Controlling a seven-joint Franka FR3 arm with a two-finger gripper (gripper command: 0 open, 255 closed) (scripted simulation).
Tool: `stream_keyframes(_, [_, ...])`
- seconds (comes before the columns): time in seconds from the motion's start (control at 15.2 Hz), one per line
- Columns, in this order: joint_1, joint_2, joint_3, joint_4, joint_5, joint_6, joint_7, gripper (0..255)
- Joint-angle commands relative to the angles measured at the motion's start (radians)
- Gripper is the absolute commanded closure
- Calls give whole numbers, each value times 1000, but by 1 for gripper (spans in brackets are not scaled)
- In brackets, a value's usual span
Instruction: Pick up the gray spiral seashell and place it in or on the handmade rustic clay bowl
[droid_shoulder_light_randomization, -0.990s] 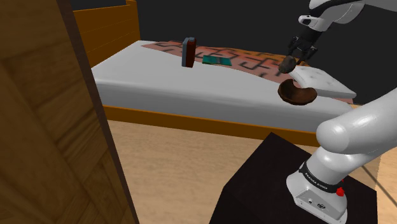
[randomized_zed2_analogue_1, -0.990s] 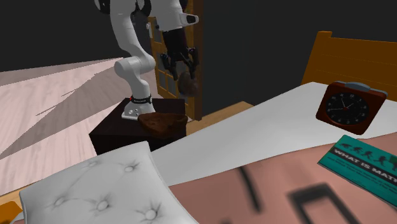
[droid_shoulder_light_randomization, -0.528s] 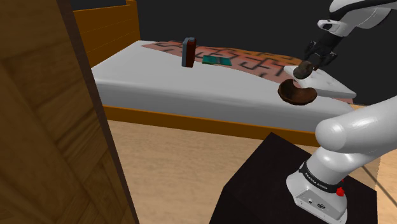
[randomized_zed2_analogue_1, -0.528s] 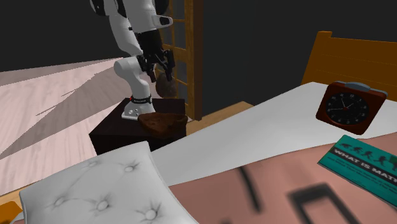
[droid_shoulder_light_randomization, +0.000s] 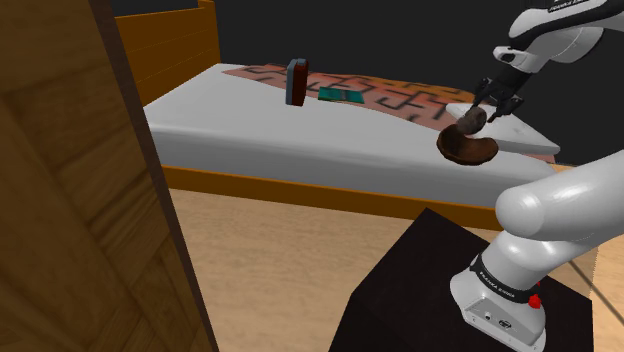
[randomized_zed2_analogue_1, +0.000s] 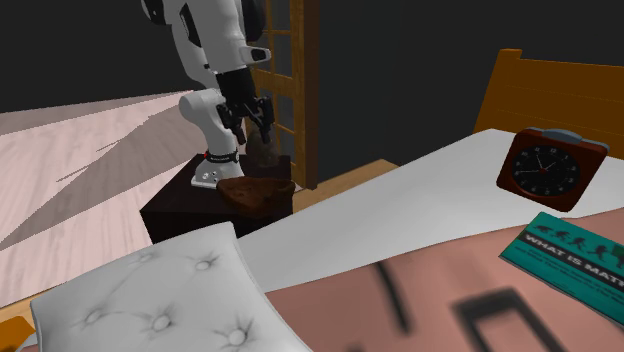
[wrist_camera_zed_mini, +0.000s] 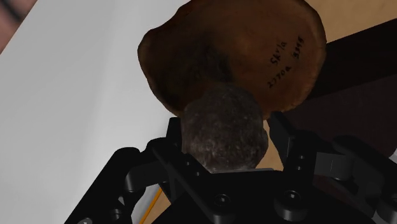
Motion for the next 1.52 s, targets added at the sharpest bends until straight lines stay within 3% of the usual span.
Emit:
stream_keyframes(0.0, [0, 7, -4, -22, 2, 29, -6, 255])
stream_keyframes(0.4, [2, 30, -15, -84, 9, 113, -21, 255])
stream_keyframes(0.92, [2, 31, -15, -84, 9, 114, -21, 255])
stream_keyframes(0.99, [2, 31, -15, -84, 9, 114, -21, 0])
stream_keyframes(1.32, [2, 31, -15, -84, 9, 114, -21, 0])
stream_keyframes(1.45, [-5, -3, -9, -45, -2, 43, -12, 0])
